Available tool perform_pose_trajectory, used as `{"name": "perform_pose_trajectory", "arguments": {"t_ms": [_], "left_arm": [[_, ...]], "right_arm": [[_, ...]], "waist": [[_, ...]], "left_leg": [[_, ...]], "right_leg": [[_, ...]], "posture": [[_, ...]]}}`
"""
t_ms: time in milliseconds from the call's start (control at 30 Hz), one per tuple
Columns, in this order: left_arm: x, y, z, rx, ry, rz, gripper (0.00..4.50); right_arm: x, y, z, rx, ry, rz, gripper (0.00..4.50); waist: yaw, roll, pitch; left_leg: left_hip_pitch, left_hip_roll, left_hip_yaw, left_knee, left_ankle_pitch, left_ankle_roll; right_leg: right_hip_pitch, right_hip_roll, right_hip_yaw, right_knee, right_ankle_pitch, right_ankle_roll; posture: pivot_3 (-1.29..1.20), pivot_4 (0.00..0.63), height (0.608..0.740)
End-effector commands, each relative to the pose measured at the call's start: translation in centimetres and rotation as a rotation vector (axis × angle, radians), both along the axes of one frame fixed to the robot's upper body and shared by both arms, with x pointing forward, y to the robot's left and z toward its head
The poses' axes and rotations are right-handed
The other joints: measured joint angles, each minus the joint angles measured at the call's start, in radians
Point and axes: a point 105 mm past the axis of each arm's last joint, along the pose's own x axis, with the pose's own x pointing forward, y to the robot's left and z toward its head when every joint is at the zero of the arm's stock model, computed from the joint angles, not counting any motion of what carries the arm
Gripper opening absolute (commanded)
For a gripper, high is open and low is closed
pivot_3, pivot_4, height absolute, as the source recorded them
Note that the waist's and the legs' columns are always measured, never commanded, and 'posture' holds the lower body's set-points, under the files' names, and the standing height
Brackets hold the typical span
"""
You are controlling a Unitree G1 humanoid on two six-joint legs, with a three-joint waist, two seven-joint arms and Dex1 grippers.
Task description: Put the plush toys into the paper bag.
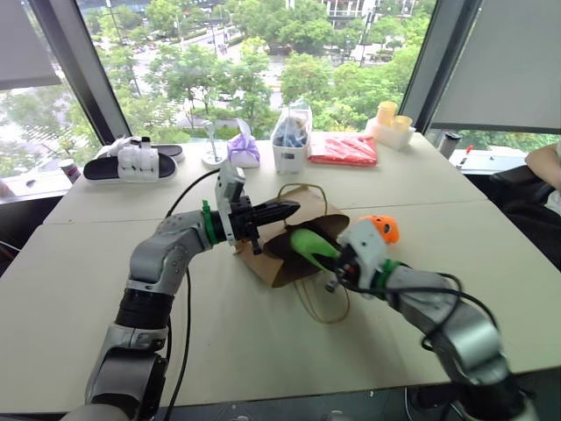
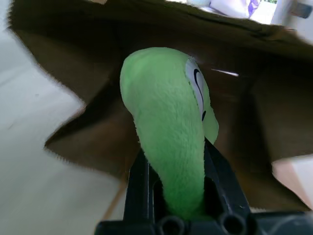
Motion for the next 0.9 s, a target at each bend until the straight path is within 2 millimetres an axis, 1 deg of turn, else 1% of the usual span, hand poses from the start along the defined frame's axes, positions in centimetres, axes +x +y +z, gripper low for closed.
{"name": "perform_pose_trajectory", "arguments": {"t_ms": [33,67,167,233,300,367,467,500,567,600,700,767,833,900], "left_arm": [[-0.7,-0.2,1.7,-0.024,-0.061,-0.02,0.0],[-0.7,-0.2,1.7,-0.028,-0.059,-0.017,0.0],[-0.7,-0.3,1.7,-0.035,-0.056,-0.01,0.0],[-0.8,-0.3,1.4,-0.037,-0.051,-0.005,0.0],[-0.8,-0.3,1.3,-0.039,-0.046,-0.002,0.0],[-0.9,-0.3,1.2,-0.042,-0.042,0.002,0.0],[-0.9,-0.3,1.1,-0.046,-0.037,0.007,0.0],[-0.9,-0.3,1.0,-0.047,-0.035,0.008,0.0],[-0.9,-0.3,0.8,-0.043,-0.033,0.011,0.0],[-0.9,-0.3,0.7,-0.042,-0.033,0.012,0.0],[-0.9,-0.3,0.6,-0.041,-0.029,0.012,0.0],[-0.9,-0.3,0.6,-0.04,-0.028,0.011,0.0],[-0.8,-0.4,0.6,-0.042,-0.029,0.007,0.0],[-0.8,-0.7,0.7,-0.043,-0.031,0.0,0.0]], "right_arm": [[0.8,2.4,0.5,0.001,-0.064,0.064,0.05],[1.1,3.3,0.4,0.003,-0.064,0.09,0.05],[1.8,4.8,0.1,-0.001,-0.074,0.131,0.05],[2.2,5.5,-0.3,-0.037,-0.093,0.153,0.82],[2.4,5.8,-0.4,-0.038,-0.095,0.168,1.57],[2.3,6.0,-0.3,-0.033,-0.102,0.177,2.76],[2.1,5.6,-0.1,-0.05,-0.118,0.171,4.33],[1.9,4.8,0.4,-0.047,-0.123,0.149,4.43],[0.8,2.2,1.9,-0.047,-0.152,0.097,4.43],[0.4,1.3,2.5,-0.047,-0.163,0.078,4.43],[-1.1,-3.2,4.8,-0.001,-0.169,-0.04,4.43],[-1.2,-6.5,5.7,0.013,-0.175,-0.155,4.43],[-0.9,-9.2,5.4,0.072,-0.144,-0.258,4.43],[-0.3,-11.8,3.8,0.032,-0.113,-0.336,4.43]], "waist": [[-0.002,0.0,0.0],[-0.002,0.0,0.0],[-0.003,0.0,0.0],[-0.002,0.0,0.0],[-0.001,0.0,0.0],[-0.002,0.0,0.0],[-0.002,0.0,0.0],[-0.002,0.0,0.0],[0.005,0.0,0.0],[0.007,0.0,0.0],[0.007,0.0,0.0],[0.006,0.0,0.0],[0.003,0.0,0.0],[0.002,0.0,0.0]], "left_leg": [[0.0,0.0,0.0,-0.001,0.0,-0.001],[0.0,0.0,0.0,-0.001,0.001,-0.001],[0.0,0.0,0.0,-0.001,0.001,-0.002],[0.0,0.0,0.0,-0.001,0.001,-0.002],[0.0,0.0,0.0,-0.001,0.001,-0.002],[0.0,0.0,0.0,-0.001,0.001,-0.002],[0.0,0.0,0.0,-0.001,0.001,-0.002],[0.0,0.0,0.0,-0.001,0.001,-0.002],[0.0,0.0,-0.001,-0.001,0.001,-0.002],[-0.001,0.0,-0.001,-0.001,0.001,-0.002],[-0.002,-0.001,-0.002,0.0,0.0,-0.001],[-0.002,-0.001,-0.001,0.0,-0.001,0.001],[-0.001,-0.001,-0.001,0.0,-0.002,0.003],[0.0,0.0,0.0,-0.001,-0.002,0.003]], "right_leg": [[0.0,0.0,0.0,0.0,0.0,0.0],[-0.001,0.0,0.0,0.0,0.0,0.0],[-0.001,0.0,0.0,0.0,0.0,0.0],[-0.001,0.0,0.0,0.0,0.0,0.0],[-0.001,0.0,0.0,0.0,0.0,0.0],[-0.001,0.0,0.0,0.0,0.0,0.0],[-0.001,0.0,0.0,0.0,0.0,0.0],[-0.001,0.0,0.0,0.0,0.0,0.0],[-0.001,0.0,0.0,0.0,0.0,0.0],[-0.001,0.0,0.0,0.0,0.0,0.0],[-0.001,-0.001,0.0,-0.002,0.0,0.0],[-0.001,0.0,0.0,-0.003,0.0,0.0],[0.0,0.0,0.0,-0.002,0.0,0.0],[0.001,0.0,0.0,-0.002,0.0,0.0]], "posture": [[0.0,0.15,0.74],[0.0,0.15,0.74],[0.0,0.15,0.74],[0.0,0.15,0.74],[0.0,0.15,0.74],[0.0,0.15,0.74],[0.0,0.15,0.74],[0.0,0.15,0.74],[0.0,0.15,0.74],[0.0,0.15,0.74],[0.0,0.15,0.74],[0.0,0.15,0.74],[0.0,0.15,0.74],[0.0,0.15,0.74]]}}
